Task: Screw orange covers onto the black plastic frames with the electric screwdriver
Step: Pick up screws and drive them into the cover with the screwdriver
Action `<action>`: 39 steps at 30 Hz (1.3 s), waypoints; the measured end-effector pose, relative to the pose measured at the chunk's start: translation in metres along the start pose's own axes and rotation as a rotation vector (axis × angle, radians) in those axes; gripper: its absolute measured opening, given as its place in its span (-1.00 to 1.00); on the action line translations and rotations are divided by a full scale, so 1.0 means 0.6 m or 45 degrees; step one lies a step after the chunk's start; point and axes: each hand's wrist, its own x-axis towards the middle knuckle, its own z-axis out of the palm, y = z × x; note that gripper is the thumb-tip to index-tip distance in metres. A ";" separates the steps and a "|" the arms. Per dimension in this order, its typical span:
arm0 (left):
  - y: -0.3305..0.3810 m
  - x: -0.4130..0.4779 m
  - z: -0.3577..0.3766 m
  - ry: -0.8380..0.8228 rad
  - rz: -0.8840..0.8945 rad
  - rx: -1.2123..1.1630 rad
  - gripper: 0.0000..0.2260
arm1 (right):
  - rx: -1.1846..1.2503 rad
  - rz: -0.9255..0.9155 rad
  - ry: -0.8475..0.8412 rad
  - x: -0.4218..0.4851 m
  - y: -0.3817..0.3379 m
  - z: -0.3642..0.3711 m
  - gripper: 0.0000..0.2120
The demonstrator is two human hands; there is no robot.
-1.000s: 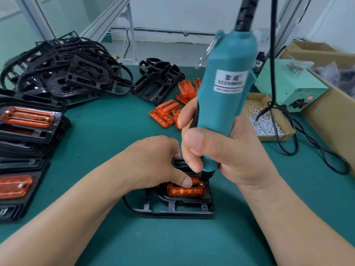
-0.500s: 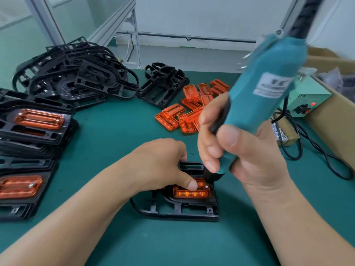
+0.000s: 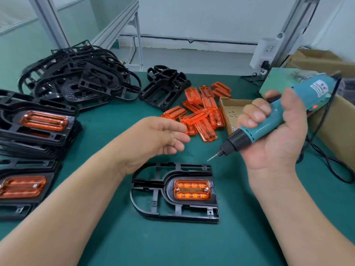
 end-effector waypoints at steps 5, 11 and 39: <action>-0.001 0.004 -0.006 -0.155 0.000 -0.372 -0.75 | -0.027 0.006 0.035 0.002 0.007 -0.001 -0.85; 0.012 -0.011 0.016 -0.063 0.143 -0.143 -0.89 | -0.006 -0.014 0.057 0.003 0.009 -0.002 -0.82; 0.003 -0.023 0.048 -0.318 0.070 -0.370 -0.91 | -0.016 -0.163 0.055 -0.002 0.000 0.008 -0.77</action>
